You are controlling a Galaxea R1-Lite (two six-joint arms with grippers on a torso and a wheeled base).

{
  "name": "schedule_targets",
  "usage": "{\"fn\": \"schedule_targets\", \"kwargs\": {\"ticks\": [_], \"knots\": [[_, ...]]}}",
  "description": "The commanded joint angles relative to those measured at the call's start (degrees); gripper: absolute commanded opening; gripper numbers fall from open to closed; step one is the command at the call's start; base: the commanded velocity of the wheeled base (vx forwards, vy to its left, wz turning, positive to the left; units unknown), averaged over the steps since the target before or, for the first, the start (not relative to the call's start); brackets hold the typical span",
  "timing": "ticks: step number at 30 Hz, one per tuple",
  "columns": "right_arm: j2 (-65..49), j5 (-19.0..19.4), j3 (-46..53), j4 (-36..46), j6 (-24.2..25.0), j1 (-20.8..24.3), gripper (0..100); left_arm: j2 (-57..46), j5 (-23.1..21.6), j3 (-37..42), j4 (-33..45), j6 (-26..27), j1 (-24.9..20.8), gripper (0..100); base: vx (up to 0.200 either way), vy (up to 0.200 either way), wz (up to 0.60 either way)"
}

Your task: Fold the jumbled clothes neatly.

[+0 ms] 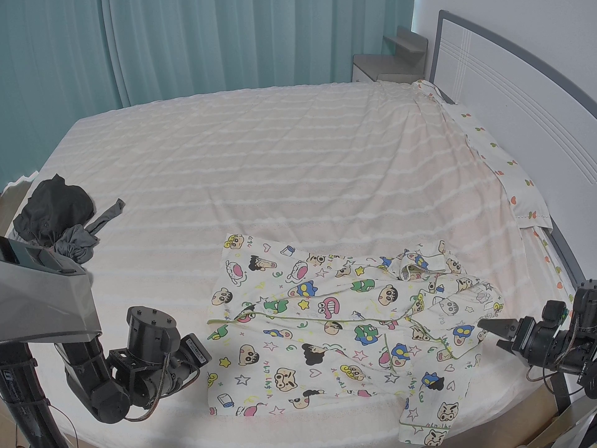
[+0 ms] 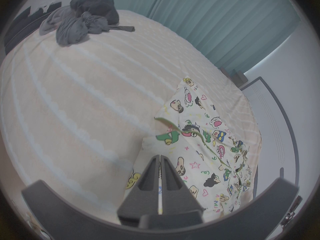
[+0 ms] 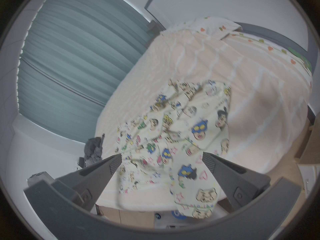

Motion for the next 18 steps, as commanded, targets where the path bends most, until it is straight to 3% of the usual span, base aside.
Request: {"fn": "schedule_targets", "kwargs": {"ticks": [1, 6, 13, 18], "knots": [[2.48, 0.03, 1.05, 3.73, -1.80, 0.29, 100, -0.55, -0.69, 1.80, -0.02, -2.37, -0.90, 0, -0.200, 0.000, 0.00], [4.32, 0.47, 1.05, 11.03, -9.00, 0.20, 100, -0.81, -1.22, 2.42, -0.02, -7.82, -3.80, 0, -0.200, 0.000, 0.00], [6.87, 1.35, 1.05, 12.43, -9.71, 0.47, 100, -1.07, -1.22, 5.76, -0.02, -10.19, -6.97, 0, -0.200, 0.000, 0.00], [7.05, 1.35, 1.05, 12.35, -9.62, 2.40, 100, -0.90, -1.92, 6.72, 0.07, -12.30, -8.72, 0, 0.000, 0.000, 0.00]]}}
